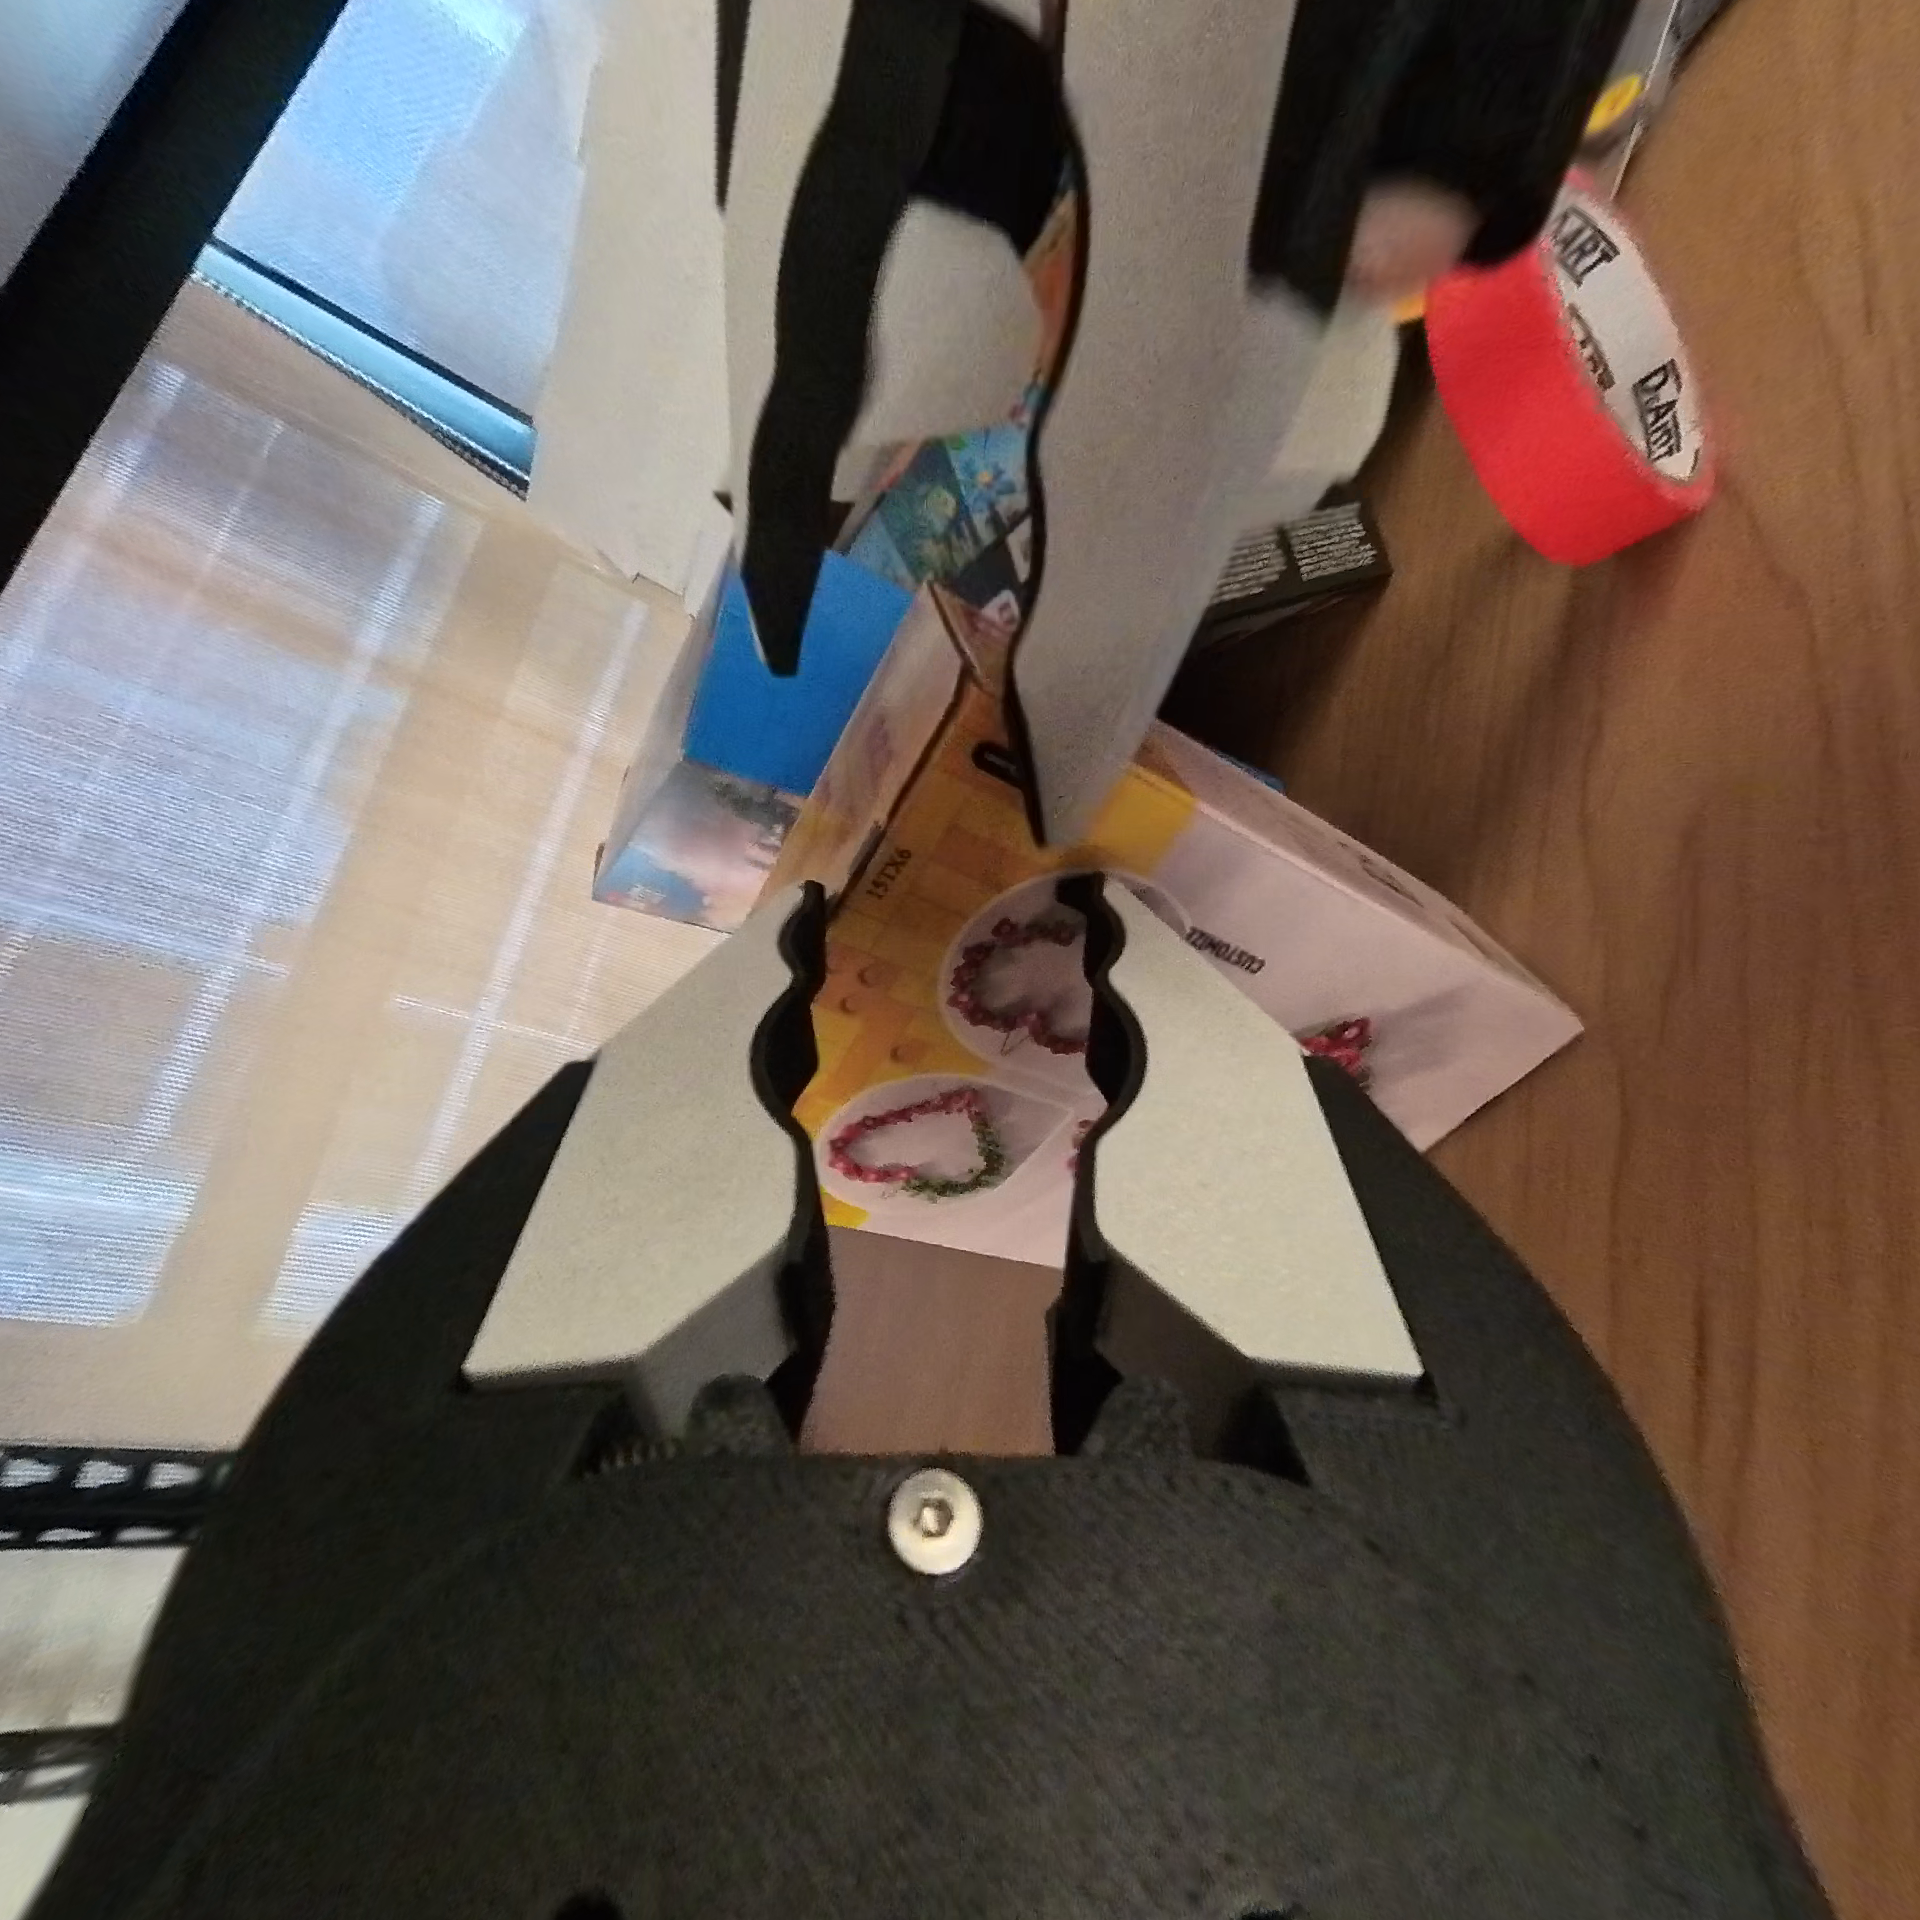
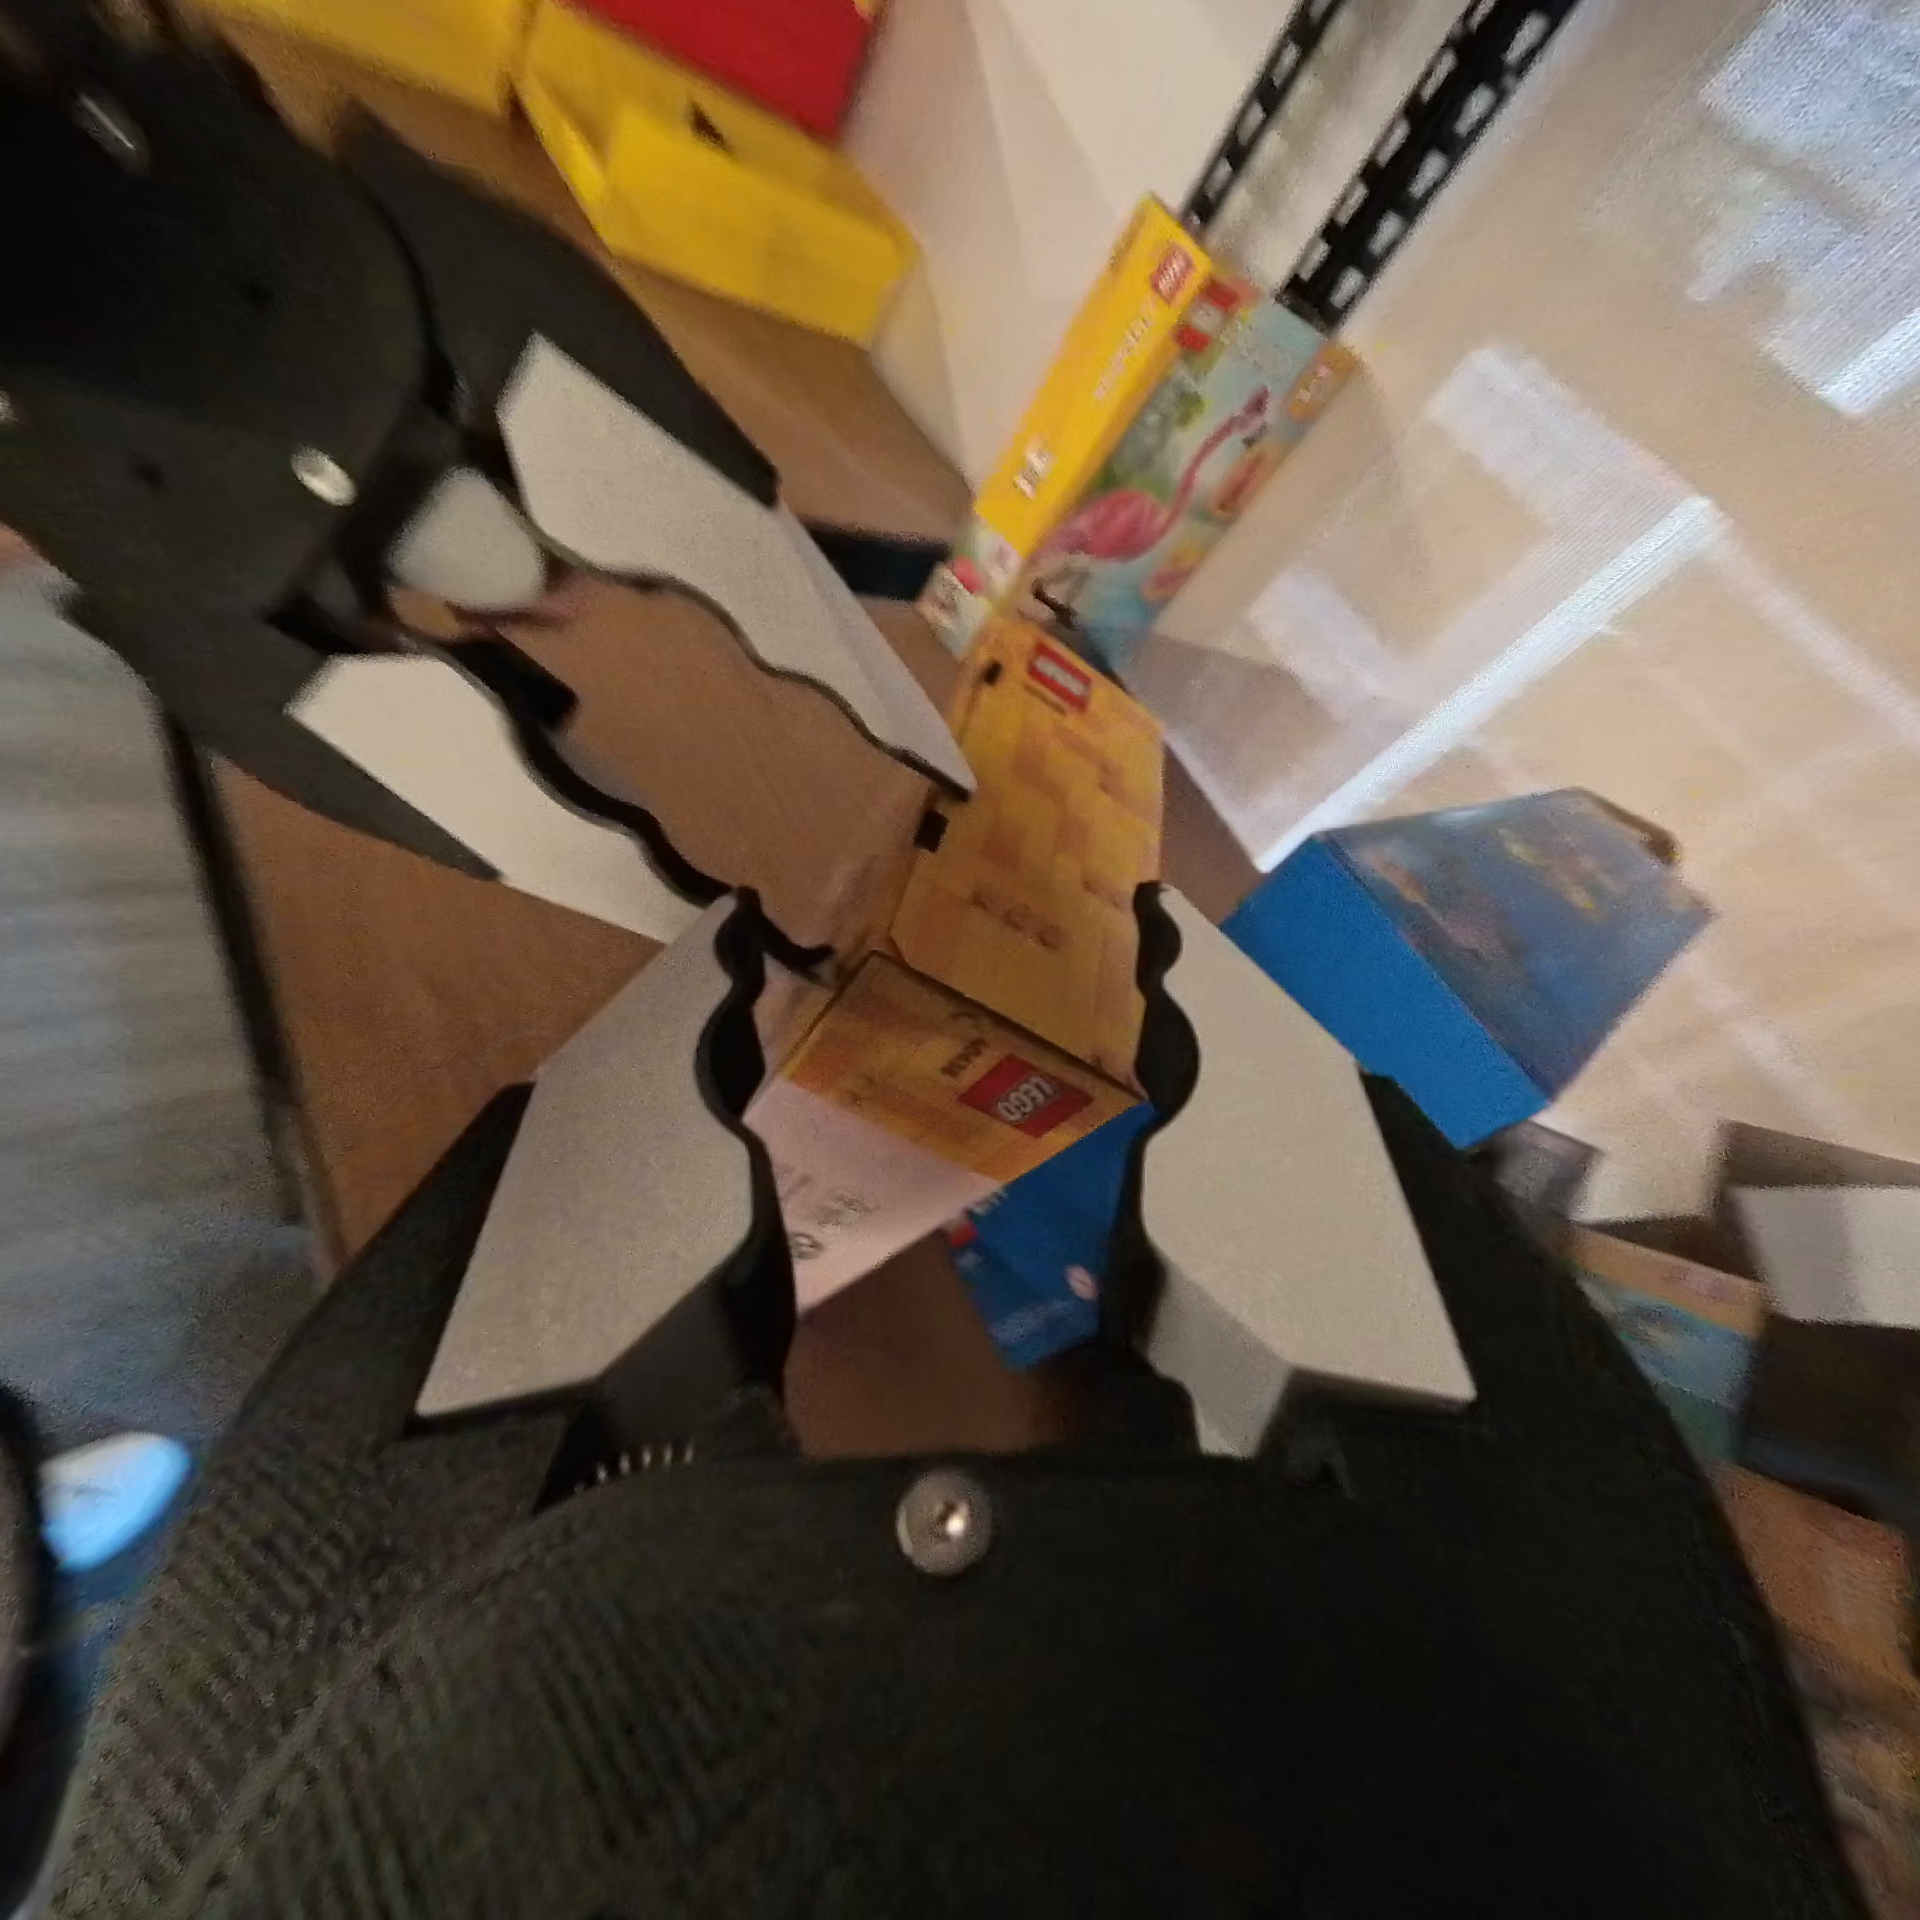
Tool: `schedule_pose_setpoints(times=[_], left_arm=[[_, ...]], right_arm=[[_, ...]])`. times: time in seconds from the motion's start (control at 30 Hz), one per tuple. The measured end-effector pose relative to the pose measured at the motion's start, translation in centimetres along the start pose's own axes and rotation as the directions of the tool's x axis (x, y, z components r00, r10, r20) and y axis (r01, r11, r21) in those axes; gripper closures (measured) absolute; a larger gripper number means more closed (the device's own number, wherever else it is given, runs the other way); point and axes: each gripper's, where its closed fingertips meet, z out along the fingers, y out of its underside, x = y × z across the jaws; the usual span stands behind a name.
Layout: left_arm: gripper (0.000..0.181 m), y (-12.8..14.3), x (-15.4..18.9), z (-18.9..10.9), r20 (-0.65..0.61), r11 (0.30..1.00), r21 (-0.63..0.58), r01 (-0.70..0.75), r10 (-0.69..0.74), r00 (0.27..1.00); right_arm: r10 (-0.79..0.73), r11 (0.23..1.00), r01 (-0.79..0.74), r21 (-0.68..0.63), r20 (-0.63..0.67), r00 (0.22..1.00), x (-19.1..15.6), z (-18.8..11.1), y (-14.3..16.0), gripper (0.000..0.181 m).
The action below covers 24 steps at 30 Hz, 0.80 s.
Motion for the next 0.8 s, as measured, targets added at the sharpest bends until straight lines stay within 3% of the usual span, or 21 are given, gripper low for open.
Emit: schedule_pose_setpoints(times=[0.1, 0.27, 0.37, 0.57, 0.7, 0.8], left_arm=[[0.134, -0.3, -1.0, -0.5, 0.056, 0.998, 0.054, -0.016, 0.013, 0.998], [0.116, 2.0, -4.6, -2.7, -0.044, 0.928, 0.196, 0.317, -0.314, 0.948], [0.110, 3.7, -4.8, -2.8, -0.095, 0.918, 0.177, 0.355, -0.343, 0.935], [0.146, 4.1, -3.2, -3.9, -0.089, 0.941, 0.218, 0.257, -0.243, 0.966], [0.147, 4.2, -3.2, -4.0, -0.083, 0.935, 0.209, 0.287, -0.275, 0.958], [0.149, 4.0, -3.3, -3.9, -0.090, 0.922, 0.206, 0.329, -0.317, 0.944]], right_arm=[[-0.109, 0.992, 0.103, -0.077, -0.081, 0.991, 0.8, 1.3, 1.2, 0.130], [-0.122, 0.992, 0.122, -0.011, -0.002, 0.992, 0.1, 1.4, 1.3, 0.137], [-0.185, 0.981, 0.178, 0.075, 0.095, 0.978, -0.7, 1.2, 0.8, 0.137], [-0.257, 0.958, 0.203, 0.204, 0.291, 0.922, -0.9, 1.8, 0.5, 0.137], [-0.305, 0.944, 0.259, 0.205, 0.241, 0.921, -1.2, 2.0, -0.6, 0.128], [-0.340, 0.939, 0.321, 0.127, 0.193, 0.920, -1.2, 2.4, -0.1, 0.146]])
